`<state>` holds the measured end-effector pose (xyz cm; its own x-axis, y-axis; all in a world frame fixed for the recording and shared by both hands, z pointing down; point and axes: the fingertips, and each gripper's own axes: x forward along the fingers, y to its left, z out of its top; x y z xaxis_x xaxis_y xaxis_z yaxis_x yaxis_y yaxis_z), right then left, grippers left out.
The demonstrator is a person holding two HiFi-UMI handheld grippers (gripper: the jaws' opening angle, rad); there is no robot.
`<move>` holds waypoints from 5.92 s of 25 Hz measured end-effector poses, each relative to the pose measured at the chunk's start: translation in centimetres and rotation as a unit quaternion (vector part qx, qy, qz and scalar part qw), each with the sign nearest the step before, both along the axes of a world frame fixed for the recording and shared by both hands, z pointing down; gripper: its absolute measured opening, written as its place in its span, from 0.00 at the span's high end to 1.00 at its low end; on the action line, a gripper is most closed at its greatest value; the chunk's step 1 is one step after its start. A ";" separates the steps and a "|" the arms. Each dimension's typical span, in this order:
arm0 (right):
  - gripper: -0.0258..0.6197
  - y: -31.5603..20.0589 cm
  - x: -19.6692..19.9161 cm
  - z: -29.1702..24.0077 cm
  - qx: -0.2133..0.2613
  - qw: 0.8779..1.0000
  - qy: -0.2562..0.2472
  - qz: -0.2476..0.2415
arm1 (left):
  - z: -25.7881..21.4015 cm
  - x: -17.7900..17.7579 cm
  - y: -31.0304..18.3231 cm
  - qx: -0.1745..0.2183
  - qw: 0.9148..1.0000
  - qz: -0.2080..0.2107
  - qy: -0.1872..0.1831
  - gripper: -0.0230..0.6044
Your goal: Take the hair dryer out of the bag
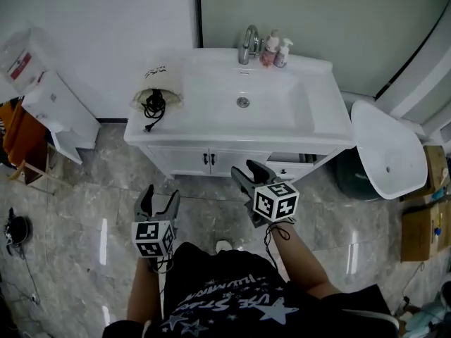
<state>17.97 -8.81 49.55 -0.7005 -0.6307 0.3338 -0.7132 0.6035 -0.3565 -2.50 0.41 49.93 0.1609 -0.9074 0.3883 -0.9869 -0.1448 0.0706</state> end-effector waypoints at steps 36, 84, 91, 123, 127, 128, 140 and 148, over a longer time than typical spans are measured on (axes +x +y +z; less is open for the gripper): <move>0.63 -23.0 -26.4 3.1 -0.090 0.996 0.020 -0.013 | 3.8 -22.3 -31.9 -0.035 0.991 0.100 -0.083 0.46; 0.68 -33.2 -38.2 11.3 -0.249 0.954 0.160 -0.036 | 4.6 -23.9 -38.5 -0.048 0.977 0.207 0.001 0.88; 0.68 -30.3 -37.2 9.1 -0.240 0.954 0.158 -0.083 | 3.6 -23.8 -38.8 -0.036 0.982 0.183 -0.001 0.89; 0.68 -17.4 -30.3 4.3 -0.204 0.909 0.127 -0.340 | 2.0 -22.4 -38.4 -0.050 0.994 0.093 0.017 0.89; 0.68 -16.0 -29.1 3.1 -0.202 0.906 0.113 -0.356 | 2.1 -21.9 -38.4 -0.056 0.995 0.081 0.023 0.89; 0.68 -15.6 -28.8 2.8 -0.201 0.905 0.110 -0.358 | 2.1 -21.7 -38.4 -0.057 0.995 0.080 0.023 0.89; 0.68 -15.1 -24.6 -1.9 -0.146 0.941 0.035 -0.303 | 3.4 -20.0 -35.5 -0.083 0.994 0.063 -0.030 0.86; 0.68 -15.6 -19.9 -3.6 -0.091 0.976 -0.012 -0.196 | 2.8 -18.2 -31.4 -0.079 0.995 0.038 -0.044 0.61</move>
